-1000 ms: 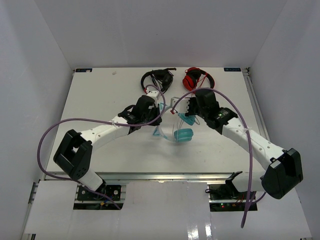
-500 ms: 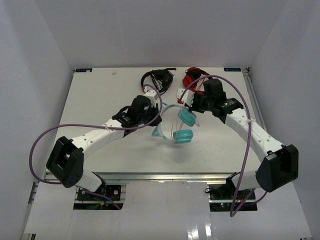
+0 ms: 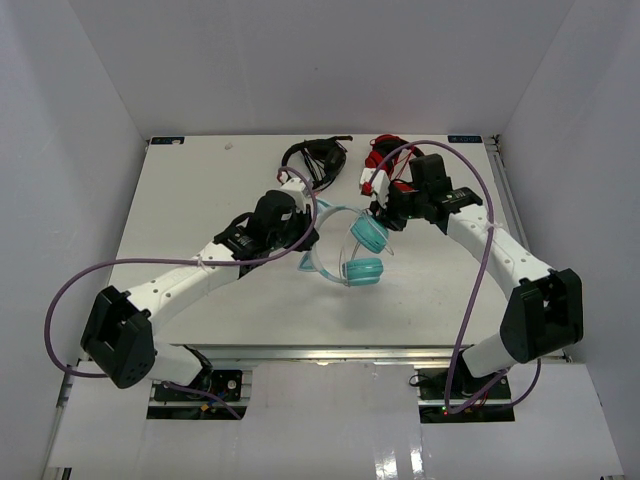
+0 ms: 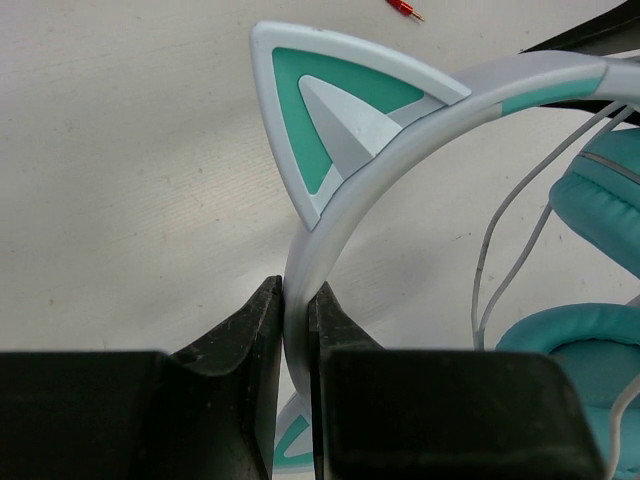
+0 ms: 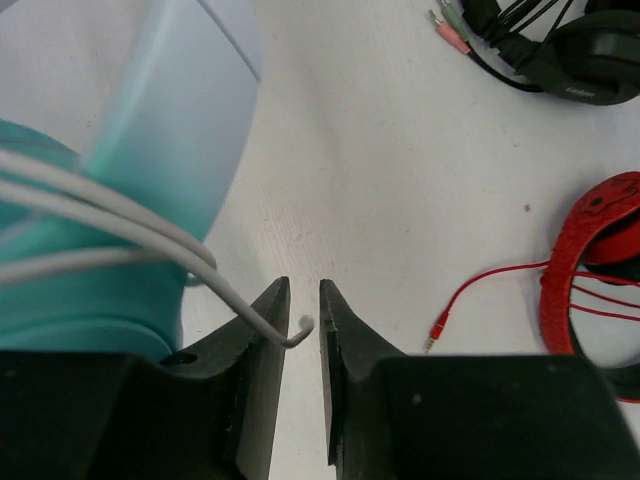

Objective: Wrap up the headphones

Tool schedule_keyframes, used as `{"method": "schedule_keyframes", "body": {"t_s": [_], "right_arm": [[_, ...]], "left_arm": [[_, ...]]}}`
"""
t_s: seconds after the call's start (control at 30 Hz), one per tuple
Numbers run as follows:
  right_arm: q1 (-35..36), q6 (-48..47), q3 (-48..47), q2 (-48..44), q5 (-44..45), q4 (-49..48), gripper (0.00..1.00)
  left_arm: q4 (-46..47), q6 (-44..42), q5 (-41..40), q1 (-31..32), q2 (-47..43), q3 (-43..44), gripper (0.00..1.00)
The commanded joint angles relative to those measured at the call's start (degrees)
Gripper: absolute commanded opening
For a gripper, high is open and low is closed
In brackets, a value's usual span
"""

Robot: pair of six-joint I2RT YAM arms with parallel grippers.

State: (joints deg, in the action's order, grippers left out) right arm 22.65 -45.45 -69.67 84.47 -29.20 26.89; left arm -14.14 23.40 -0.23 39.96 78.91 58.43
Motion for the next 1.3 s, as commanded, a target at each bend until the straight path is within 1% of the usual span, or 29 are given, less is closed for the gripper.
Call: {"method": "schedule_keyframes", "body": {"t_s": [0.0,0.17,0.4,0.47,0.67,0.77,0.87,1.03,1.27], "right_arm": [[-2.4,4.5,-1.5,1.0,-7.7,-0.1,0.29],[-4.6,5.0,-0.3,-0.1,-9.0,-0.2,0.39],[-7.8,2.3,5.2,-1.6,-15.8,0.8,0.46],[-8.1,1.4,7.3,-1.9,-16.3,1.3,0.5],[-10.7,1.0,11.4,-4.6,-17.8,0.6,0.56],[-11.7,1.6,13.3,-6.0,-16.6,-0.6,0.61],[-12.2,2.8,17.7,-9.2,-15.1,-4.7,0.62],[-13.6,3.2,22.2,-12.1,-18.1,-7.5,0.63],[-15.5,3.9,26.3,-13.5,-19.9,-10.9,0.63]], "left_arm": [[0.9,1.7,-4.9,0.2,-4.3,2.1,0.0],[1.5,0.7,-5.7,0.1,-5.6,0.1,0.0],[1.7,0.4,-6.2,0.1,-7.0,-3.4,0.0],[1.9,1.2,-6.8,0.1,-7.4,-4.7,0.0],[4.7,4.0,-8.4,0.1,-7.7,-11.8,0.0],[6.5,5.9,-8.7,0.1,-7.5,-15.5,0.0],[6.7,6.8,-9.3,-0.2,-6.3,-16.9,0.0],[6.9,7.2,-9.1,-1.3,-2.5,-16.6,0.0],[6.0,8.0,-9.9,-3.9,4.7,-11.7,0.0]]}}
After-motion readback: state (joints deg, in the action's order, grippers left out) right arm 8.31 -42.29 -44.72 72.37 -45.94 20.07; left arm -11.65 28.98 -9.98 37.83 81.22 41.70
